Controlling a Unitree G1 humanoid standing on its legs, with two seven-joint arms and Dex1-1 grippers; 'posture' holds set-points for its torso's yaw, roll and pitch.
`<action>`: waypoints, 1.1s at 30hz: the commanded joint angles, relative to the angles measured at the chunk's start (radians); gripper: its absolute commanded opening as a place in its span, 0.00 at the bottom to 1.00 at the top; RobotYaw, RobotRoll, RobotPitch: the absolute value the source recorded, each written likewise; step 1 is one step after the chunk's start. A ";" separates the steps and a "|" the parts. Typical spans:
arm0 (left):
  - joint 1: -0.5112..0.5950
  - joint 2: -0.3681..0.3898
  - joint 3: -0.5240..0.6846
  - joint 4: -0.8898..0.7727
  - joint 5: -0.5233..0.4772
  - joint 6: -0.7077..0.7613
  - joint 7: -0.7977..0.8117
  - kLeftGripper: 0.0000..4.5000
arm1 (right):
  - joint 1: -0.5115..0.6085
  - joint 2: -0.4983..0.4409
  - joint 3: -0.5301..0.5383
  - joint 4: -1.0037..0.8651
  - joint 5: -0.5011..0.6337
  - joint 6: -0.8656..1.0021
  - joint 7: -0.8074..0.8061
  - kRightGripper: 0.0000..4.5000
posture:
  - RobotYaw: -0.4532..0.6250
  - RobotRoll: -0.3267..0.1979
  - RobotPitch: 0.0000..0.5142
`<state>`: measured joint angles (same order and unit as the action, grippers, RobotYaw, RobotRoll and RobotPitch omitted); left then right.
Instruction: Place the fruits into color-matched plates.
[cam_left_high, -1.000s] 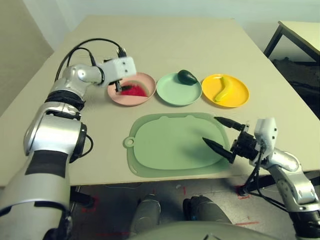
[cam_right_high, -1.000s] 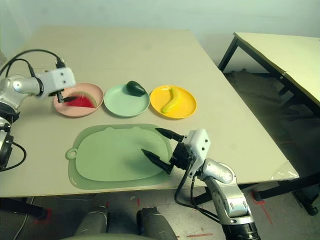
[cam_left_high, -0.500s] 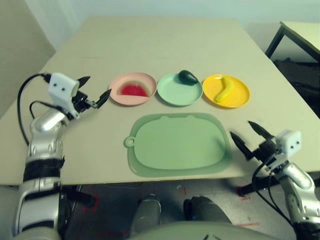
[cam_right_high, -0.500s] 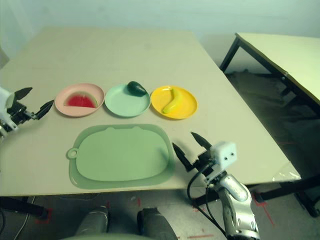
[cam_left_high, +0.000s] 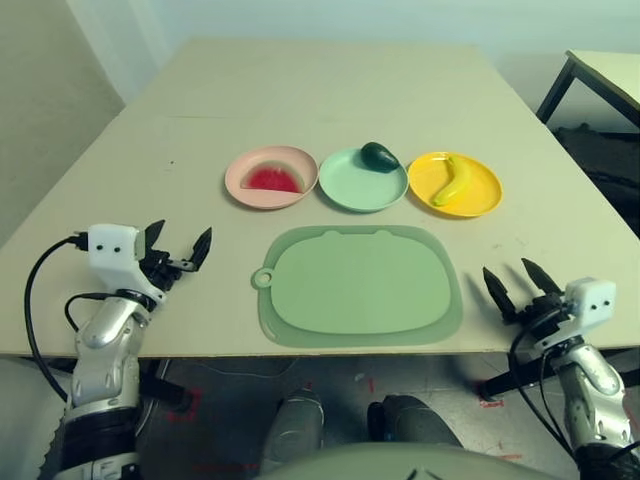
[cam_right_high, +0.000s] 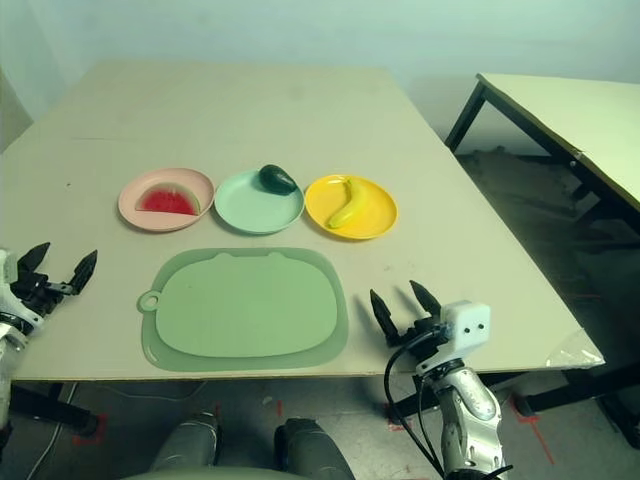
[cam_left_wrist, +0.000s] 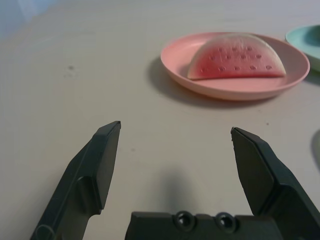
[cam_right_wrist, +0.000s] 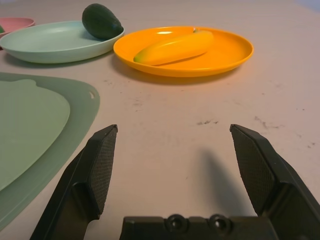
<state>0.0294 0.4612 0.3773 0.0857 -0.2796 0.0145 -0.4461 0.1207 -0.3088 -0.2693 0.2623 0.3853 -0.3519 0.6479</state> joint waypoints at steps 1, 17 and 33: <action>0.037 -0.016 -0.019 0.022 0.007 -0.022 -0.015 0.99 | -0.009 0.007 -0.005 0.019 -0.024 -0.048 -0.016 1.00 | 0.55 0.62 0.18; 0.118 -0.046 -0.021 0.079 -0.004 -0.097 -0.034 0.99 | 0.049 -0.008 -0.079 -0.036 0.008 -0.106 -0.082 1.00 | 0.55 0.62 0.19; 0.116 -0.016 0.002 0.051 -0.008 -0.076 -0.027 0.99 | 0.065 0.030 0.008 -0.119 -0.021 -0.095 -0.057 1.00 | 0.60 0.62 0.23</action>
<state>0.1203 0.4399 0.3706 0.1366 -0.2904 -0.0849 -0.4814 0.1768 -0.2846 -0.2792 0.1630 0.3760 -0.4592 0.5872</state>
